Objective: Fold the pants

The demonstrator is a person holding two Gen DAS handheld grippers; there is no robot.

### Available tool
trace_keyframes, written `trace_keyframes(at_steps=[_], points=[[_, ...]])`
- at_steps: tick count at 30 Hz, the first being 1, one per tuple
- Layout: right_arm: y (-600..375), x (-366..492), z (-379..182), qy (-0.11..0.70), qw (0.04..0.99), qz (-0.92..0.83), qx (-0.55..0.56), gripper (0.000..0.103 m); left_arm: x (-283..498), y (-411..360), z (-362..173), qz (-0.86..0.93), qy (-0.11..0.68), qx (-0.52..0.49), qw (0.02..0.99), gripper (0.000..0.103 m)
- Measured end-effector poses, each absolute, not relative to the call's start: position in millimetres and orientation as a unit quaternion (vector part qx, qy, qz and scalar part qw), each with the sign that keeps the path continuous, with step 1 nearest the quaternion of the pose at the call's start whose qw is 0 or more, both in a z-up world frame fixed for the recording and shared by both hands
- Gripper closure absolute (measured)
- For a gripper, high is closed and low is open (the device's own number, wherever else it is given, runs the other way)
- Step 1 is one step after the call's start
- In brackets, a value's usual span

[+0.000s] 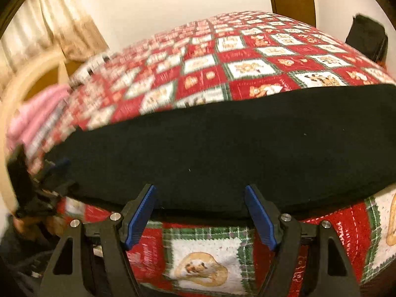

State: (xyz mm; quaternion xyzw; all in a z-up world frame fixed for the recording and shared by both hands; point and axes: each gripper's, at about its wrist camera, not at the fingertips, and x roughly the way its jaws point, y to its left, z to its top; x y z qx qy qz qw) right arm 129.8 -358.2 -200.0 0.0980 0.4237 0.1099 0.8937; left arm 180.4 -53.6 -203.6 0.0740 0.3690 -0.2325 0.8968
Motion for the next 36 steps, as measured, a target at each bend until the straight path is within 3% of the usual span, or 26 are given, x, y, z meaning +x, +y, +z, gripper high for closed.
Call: trace_keyframes(at_steps=[9, 18, 36], points=[[-414.4, 107.3, -159.5, 0.348, 0.93, 0.021, 0.119, 0.028, 206.3, -97.1, -184.0, -0.211, 0.355, 0.126, 0.902, 0.007], [-487.1, 79.2, -133.0, 0.275, 0.947, -0.079, 0.148, 0.028, 222.0, -101.9, -208.3, -0.198, 0.403, 0.121, 0.885, 0.007], [-566.8, 58.7, -149.1, 0.27, 0.918, -0.16, 0.245, 0.028, 208.8, -95.6, -211.0, -0.187, 0.405, 0.071, 0.892, 0.004]])
